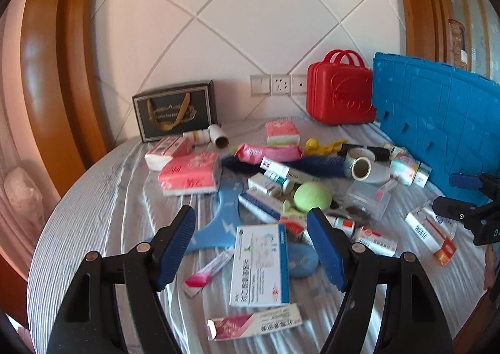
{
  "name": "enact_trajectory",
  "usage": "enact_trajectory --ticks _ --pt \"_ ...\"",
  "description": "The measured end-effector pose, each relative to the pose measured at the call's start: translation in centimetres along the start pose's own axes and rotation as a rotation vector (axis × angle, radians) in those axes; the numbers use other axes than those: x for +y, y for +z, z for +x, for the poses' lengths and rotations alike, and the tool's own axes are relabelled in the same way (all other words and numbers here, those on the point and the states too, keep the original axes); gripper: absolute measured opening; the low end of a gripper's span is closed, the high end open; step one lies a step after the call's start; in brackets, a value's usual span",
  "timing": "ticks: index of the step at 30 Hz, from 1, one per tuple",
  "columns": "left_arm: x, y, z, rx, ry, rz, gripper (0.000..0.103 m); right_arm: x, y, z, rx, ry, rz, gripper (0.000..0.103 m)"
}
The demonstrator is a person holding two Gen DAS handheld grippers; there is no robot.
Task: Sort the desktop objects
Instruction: 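Bring both tools back over the items on the bed, then grasp the white-blue paracetamol box with the left tool while the right grasps the red-white ointment box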
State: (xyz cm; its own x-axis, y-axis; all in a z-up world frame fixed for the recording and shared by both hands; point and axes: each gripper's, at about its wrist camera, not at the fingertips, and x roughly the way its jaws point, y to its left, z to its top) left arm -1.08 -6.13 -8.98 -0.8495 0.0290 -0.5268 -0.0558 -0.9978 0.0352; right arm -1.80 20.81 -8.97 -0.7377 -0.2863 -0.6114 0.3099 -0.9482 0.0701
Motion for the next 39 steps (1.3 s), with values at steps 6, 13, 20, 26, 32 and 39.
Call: enact_trajectory --ticks 6,13,20,26,32,39 --pt "1.7 -3.5 3.0 0.119 0.011 -0.024 0.073 0.6 -2.7 5.6 0.141 0.014 -0.033 0.101" --pt "0.4 -4.8 6.7 0.211 -0.044 -0.002 0.073 -0.4 -3.7 8.2 0.199 -0.020 -0.008 0.101" --pt "-0.2 -5.3 9.6 0.278 -0.076 -0.010 0.073 -0.4 -3.8 10.1 0.244 -0.021 -0.028 0.099" --pt "-0.3 -5.4 10.6 0.298 -0.089 -0.021 0.073 -0.4 -4.4 12.6 0.319 0.001 -0.033 0.079" --pt "-0.7 -5.5 10.8 0.322 -0.102 -0.034 0.074 -0.4 -4.5 13.5 0.330 0.010 -0.023 0.073" --pt "-1.3 -5.6 11.5 0.338 -0.105 -0.028 0.083 -0.1 -4.4 13.7 0.332 0.004 -0.035 0.072"
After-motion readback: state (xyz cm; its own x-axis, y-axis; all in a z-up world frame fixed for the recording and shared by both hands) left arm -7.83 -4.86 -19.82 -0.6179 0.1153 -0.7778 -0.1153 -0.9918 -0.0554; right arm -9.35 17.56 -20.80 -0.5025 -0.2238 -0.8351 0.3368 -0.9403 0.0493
